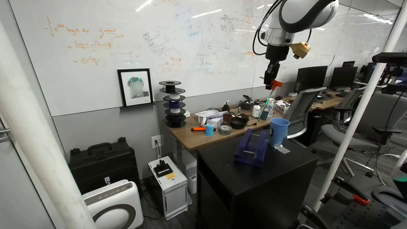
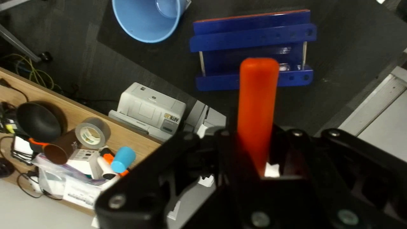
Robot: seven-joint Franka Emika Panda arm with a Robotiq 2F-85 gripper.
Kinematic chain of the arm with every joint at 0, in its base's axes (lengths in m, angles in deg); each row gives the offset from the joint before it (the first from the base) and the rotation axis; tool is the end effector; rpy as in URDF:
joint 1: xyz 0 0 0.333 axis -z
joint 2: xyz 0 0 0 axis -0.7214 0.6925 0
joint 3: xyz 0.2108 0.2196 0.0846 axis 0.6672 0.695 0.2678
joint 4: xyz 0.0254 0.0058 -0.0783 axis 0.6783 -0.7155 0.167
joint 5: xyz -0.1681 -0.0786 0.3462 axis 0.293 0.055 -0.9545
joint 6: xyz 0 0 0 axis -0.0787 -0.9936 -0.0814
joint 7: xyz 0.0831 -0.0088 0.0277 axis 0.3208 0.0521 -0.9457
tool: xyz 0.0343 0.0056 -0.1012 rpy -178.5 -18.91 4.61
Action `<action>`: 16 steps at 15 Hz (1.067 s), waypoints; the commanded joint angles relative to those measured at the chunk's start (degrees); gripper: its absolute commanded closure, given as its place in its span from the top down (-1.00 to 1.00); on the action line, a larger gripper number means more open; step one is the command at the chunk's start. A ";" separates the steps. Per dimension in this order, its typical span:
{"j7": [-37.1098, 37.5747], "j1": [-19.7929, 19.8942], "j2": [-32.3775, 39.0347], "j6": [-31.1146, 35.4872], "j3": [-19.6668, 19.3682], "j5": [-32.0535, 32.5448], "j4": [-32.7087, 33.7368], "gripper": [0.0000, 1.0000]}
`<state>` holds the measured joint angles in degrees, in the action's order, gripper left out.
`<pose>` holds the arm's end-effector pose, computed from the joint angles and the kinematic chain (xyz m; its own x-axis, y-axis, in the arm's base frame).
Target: Pick up the wrench and put it in the big blue cup
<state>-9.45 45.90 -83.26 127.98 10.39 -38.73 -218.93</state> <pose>0.5068 0.0010 0.4354 0.8872 0.4562 0.0698 0.4353 -0.8774 0.2016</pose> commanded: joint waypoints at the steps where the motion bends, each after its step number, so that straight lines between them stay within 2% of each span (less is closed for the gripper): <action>1: 3.37 1.94 -0.01 0.20 -1.72 3.37 1.64 -0.73; 9: 10.94 6.25 3.07 0.44 -4.91 8.94 3.53 -0.77; 16: 15.24 6.96 10.30 2.48 -6.06 10.05 4.61 -0.76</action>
<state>3.88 52.79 -76.61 129.59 4.70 -29.65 -216.73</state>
